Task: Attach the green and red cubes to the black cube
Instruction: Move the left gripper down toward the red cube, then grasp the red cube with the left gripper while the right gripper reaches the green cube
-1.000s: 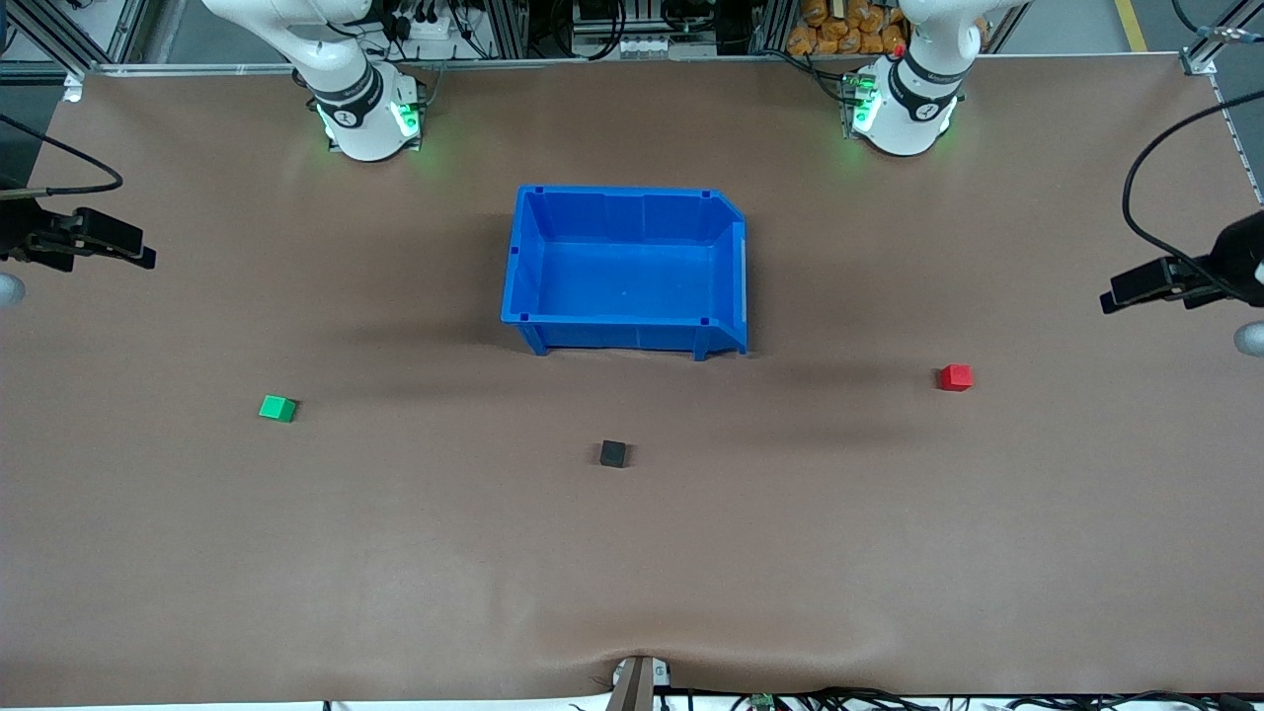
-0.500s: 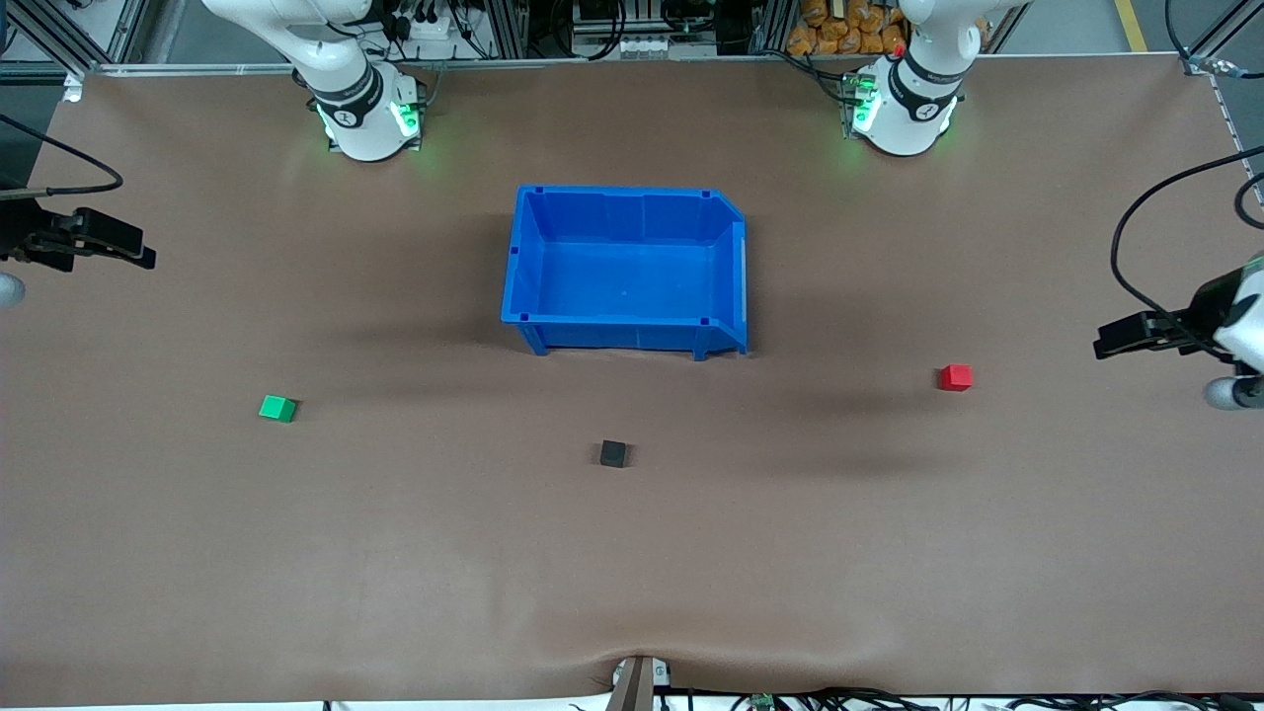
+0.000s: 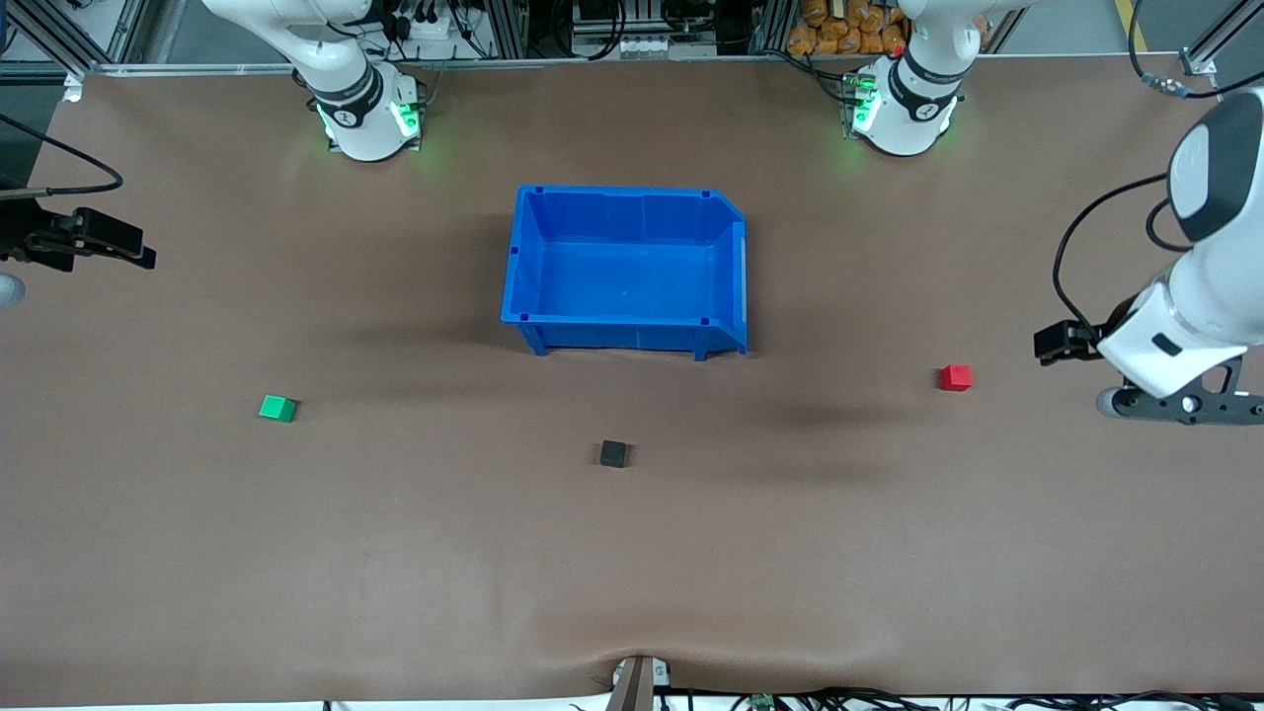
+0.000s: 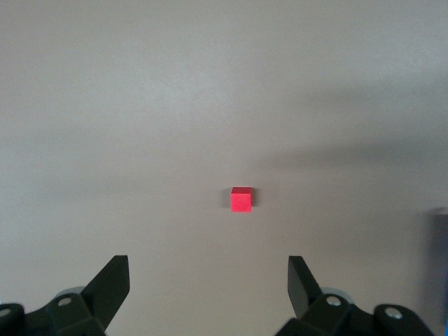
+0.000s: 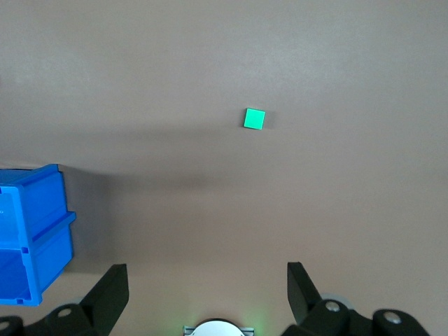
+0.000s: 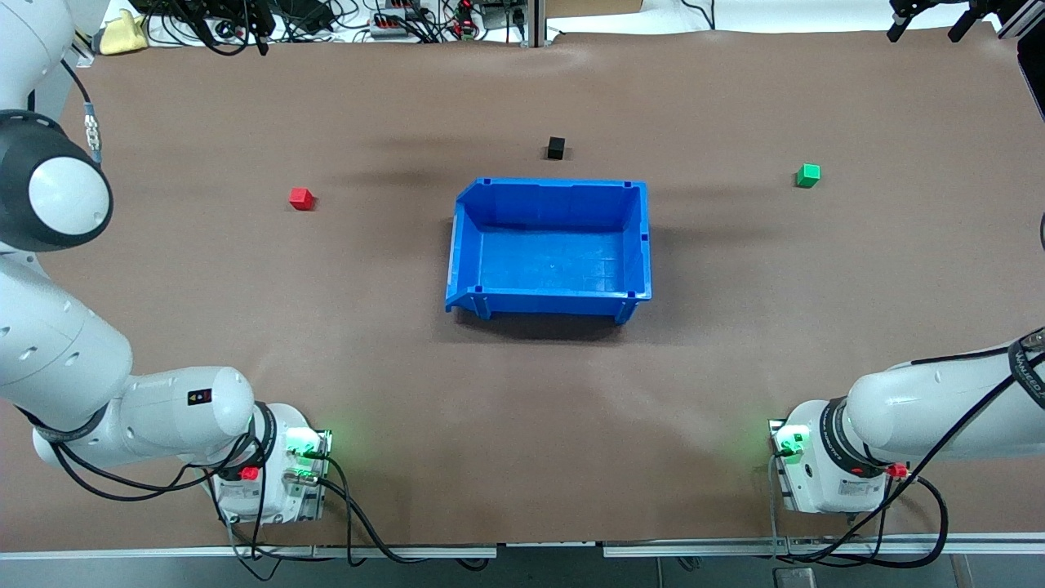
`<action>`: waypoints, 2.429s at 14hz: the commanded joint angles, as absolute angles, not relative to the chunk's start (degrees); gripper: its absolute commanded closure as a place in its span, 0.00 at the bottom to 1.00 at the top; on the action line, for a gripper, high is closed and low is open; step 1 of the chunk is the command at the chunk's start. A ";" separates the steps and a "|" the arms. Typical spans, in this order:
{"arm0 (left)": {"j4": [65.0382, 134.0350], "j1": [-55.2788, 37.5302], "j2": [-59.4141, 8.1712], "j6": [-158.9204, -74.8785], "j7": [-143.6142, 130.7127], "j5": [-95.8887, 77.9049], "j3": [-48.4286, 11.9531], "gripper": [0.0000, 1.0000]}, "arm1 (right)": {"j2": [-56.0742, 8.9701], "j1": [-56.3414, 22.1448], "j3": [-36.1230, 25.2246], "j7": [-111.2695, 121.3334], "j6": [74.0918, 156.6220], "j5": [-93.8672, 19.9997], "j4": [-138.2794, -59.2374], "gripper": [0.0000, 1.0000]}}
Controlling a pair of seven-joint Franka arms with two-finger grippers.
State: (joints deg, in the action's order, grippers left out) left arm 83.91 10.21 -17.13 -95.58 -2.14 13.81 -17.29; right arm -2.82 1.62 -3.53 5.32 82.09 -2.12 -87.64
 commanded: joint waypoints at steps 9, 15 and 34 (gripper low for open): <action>82.09 10.11 -27.84 -102.91 -1.66 15.03 -17.14 0.00 | -2.90 1.41 -3.52 4.75 81.83 -1.93 -87.10 0.00; 82.79 11.59 -37.34 -110.21 -8.58 14.59 -16.96 0.00 | -2.99 1.32 -3.52 4.75 81.83 -2.02 -87.19 0.00; 96.15 13.45 -40.43 -115.66 -9.84 15.82 -17.14 0.00 | -19.34 4.66 -3.95 6.32 109.99 -1.06 -101.04 0.00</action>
